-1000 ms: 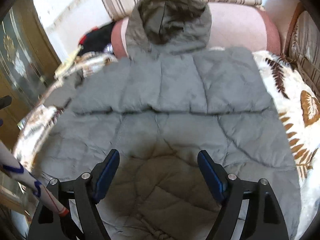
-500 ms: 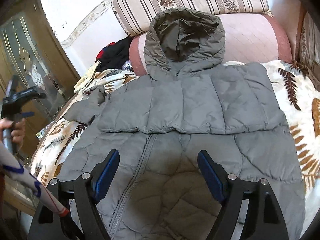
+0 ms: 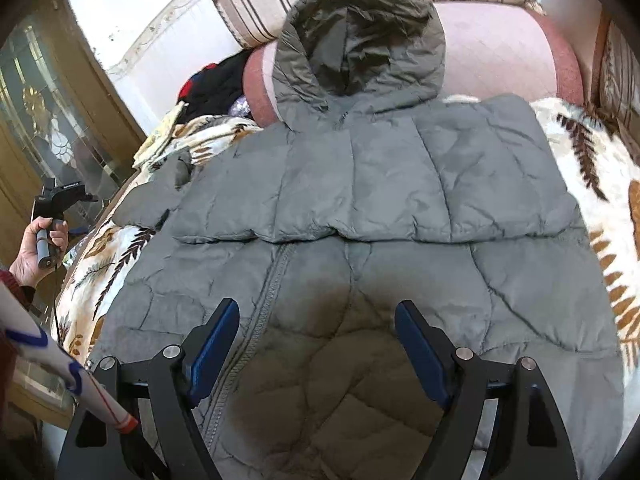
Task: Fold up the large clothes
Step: 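Grasp the other sleeve cuff with the left tool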
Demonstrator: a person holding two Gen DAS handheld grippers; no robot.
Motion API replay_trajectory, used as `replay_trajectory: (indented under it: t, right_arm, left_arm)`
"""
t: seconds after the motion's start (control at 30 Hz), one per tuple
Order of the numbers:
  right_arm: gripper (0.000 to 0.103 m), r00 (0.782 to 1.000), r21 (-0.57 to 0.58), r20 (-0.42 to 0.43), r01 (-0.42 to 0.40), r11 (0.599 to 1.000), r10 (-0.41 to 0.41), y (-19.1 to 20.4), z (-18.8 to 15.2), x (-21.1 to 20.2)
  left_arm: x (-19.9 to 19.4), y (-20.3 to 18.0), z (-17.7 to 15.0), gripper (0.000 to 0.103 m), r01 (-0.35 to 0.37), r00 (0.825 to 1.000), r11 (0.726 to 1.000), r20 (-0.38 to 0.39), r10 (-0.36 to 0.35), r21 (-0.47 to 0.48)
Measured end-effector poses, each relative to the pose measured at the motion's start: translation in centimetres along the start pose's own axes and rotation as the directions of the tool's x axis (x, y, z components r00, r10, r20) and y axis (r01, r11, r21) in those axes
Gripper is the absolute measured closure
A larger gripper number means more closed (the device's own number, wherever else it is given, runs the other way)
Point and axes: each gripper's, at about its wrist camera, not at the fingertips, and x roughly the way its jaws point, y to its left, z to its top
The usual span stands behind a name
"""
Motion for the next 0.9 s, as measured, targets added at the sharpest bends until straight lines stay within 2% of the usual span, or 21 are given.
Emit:
replay_trajectory:
  t: [0.07, 0.27, 0.43, 0.57, 0.63, 0.67, 0.77, 0.83, 0.9]
  right_arm:
    - [0.018, 1.0, 0.008, -0.011, -0.002, 1.0, 0.002, -0.2, 0.0, 0.4]
    - [0.018, 0.999, -0.005, -0.011, 0.036, 0.999, -0.036, -0.3, 0.0, 1.5]
    - [0.018, 0.999, -0.015, -0.012, 0.032, 0.999, -0.032, -0.1, -0.1, 2.2]
    - [0.018, 0.999, -0.025, -0.01, 0.035, 0.999, -0.035, 0.0, -0.1, 2.5]
    - [0.019, 0.999, -0.023, -0.015, 0.035, 0.999, -0.036, -0.1, -0.1, 2.8]
    - [0.019, 0.999, -0.021, -0.013, 0.034, 0.999, -0.034, -0.1, -0.2, 2.8]
    - [0.021, 0.999, -0.008, -0.005, 0.033, 0.999, -0.033, -0.4, -0.1, 2.6]
    - [0.022, 0.999, 0.002, 0.01, 0.038, 0.999, -0.038, -0.6, 0.1, 2.2]
    - [0.024, 0.996, 0.023, 0.067, 0.053, 0.998, -0.055, -1.2, 0.7, 0.9]
  left_arm:
    - [1.5, 0.5, 0.9, 0.023, 0.011, 1.0, 1.0, 0.002, -0.011, -0.015]
    - [5.6, 1.7, 2.8, 0.034, 0.036, 0.999, 0.998, 0.012, -0.035, -0.052]
    - [8.7, 3.2, 3.5, 0.034, 0.07, 0.998, 0.991, 0.01, -0.069, -0.112]
    - [9.6, 3.1, 3.6, 0.034, 0.074, 0.995, 0.992, 0.073, -0.067, -0.106]
    - [9.5, 2.5, 3.4, 0.063, 0.055, 0.993, 0.995, 0.105, -0.045, -0.086]
    - [9.7, 2.2, 3.4, 0.081, 0.042, 0.995, 0.996, 0.093, -0.035, -0.074]
    - [8.8, 1.8, 3.0, 0.088, 0.035, 0.992, 0.998, 0.124, -0.027, -0.059]
    - [7.6, 1.3, 2.8, 0.089, 0.035, 0.99, 0.998, 0.14, -0.029, -0.043]
    - [6.0, 1.0, 2.5, 0.089, 0.052, 0.986, 0.998, 0.157, -0.047, -0.03]
